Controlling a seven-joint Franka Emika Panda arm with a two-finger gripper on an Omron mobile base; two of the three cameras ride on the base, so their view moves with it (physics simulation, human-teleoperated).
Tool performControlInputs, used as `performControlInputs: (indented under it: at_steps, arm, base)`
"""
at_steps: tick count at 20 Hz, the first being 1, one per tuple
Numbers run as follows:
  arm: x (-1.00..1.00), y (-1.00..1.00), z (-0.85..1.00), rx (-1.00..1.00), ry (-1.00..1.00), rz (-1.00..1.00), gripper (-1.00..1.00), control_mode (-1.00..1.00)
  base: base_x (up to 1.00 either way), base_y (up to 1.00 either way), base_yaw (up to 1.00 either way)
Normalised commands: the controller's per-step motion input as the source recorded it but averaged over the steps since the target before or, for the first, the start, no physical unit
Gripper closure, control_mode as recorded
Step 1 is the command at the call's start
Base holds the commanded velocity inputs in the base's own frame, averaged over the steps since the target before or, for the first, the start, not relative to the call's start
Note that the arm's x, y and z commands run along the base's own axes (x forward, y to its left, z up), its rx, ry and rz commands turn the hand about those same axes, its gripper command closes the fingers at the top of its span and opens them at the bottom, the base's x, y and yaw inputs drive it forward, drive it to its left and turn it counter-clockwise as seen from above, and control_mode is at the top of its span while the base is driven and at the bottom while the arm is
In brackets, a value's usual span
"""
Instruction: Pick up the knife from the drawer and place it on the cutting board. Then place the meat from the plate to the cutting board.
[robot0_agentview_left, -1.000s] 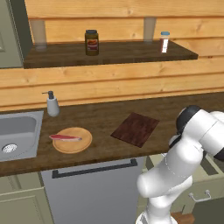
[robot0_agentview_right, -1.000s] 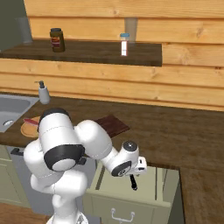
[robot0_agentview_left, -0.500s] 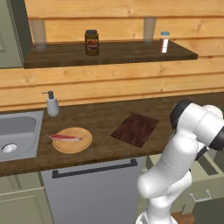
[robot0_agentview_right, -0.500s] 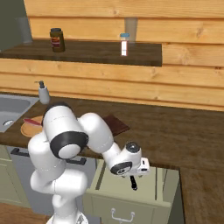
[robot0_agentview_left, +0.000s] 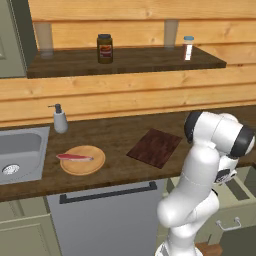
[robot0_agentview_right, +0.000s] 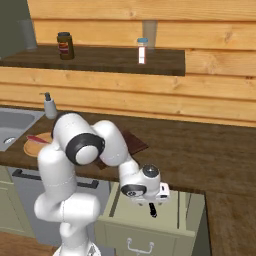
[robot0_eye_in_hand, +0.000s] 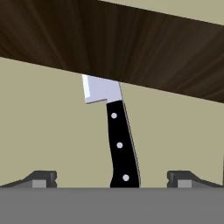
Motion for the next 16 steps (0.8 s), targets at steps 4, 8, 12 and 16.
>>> performControlInputs:
  at_steps: [4,8,12,16]
  arm:
    - [0.00,-0.07,-0.11,0.00,0.00,0.00,-1.00,-1.00]
    - [0.00,-0.14,-0.11,0.00,0.00,0.01,-1.00,-1.00]
    - [0.00,-0.10,-0.08,0.00,0.00,0.02,-1.00,-1.00]
    - [0.00,-0.02,-0.09,0.00,0.00,0.01,-1.00,-1.00]
  base:
    - [0.00,0.00,0.00]
    - [0.00,0.00,0.00]
    - [0.00,0.00,0.00]
    - [0.00,0.00,0.00]
